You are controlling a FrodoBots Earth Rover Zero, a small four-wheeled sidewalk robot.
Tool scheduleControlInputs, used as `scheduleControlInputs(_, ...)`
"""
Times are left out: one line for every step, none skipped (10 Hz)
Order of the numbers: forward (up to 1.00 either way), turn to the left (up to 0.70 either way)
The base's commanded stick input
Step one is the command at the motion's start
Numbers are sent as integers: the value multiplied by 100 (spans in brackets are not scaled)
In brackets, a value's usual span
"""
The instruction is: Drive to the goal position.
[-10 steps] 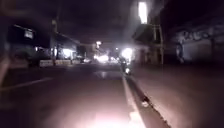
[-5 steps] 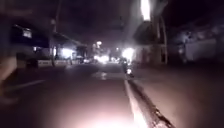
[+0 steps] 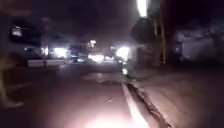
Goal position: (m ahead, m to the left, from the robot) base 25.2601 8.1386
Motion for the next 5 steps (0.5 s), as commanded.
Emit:
scheduleControlInputs(100, 0)
scheduleControlInputs(100, 0)
scheduleControlInputs(100, 0)
scheduleControlInputs(100, 0)
scheduleControlInputs(100, 0)
